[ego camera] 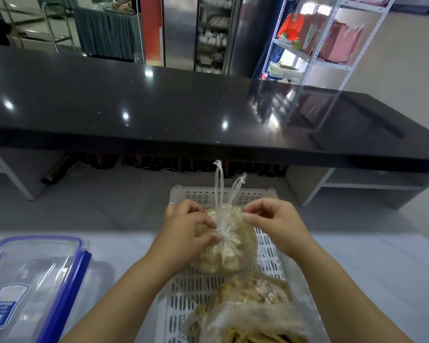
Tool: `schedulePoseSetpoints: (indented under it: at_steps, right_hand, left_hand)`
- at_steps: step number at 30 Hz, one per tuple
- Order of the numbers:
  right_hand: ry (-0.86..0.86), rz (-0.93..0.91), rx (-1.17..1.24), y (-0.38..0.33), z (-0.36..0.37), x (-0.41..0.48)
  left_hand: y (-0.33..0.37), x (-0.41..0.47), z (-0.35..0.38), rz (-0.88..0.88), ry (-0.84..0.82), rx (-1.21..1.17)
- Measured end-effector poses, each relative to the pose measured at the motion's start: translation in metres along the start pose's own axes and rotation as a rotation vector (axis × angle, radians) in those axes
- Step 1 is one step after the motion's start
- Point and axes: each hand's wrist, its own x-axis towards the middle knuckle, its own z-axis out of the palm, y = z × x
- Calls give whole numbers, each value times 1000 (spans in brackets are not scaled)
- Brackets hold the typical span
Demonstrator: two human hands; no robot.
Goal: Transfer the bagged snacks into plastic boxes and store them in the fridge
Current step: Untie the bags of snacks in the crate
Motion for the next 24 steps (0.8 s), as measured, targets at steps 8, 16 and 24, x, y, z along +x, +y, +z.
schedulePoseSetpoints:
  at_steps: [8, 16, 24]
  right_hand:
    - [-53, -151, -317, 4, 25, -2]
    - [139, -100, 108, 17, -8, -2]
    - [-131, -148, -355, -17, -3, -5]
  left_hand:
    - [1, -1, -3, 69, 115, -61]
    - [2, -4, -23, -45, 249, -255]
    - [17, 5, -14, 8, -44, 189]
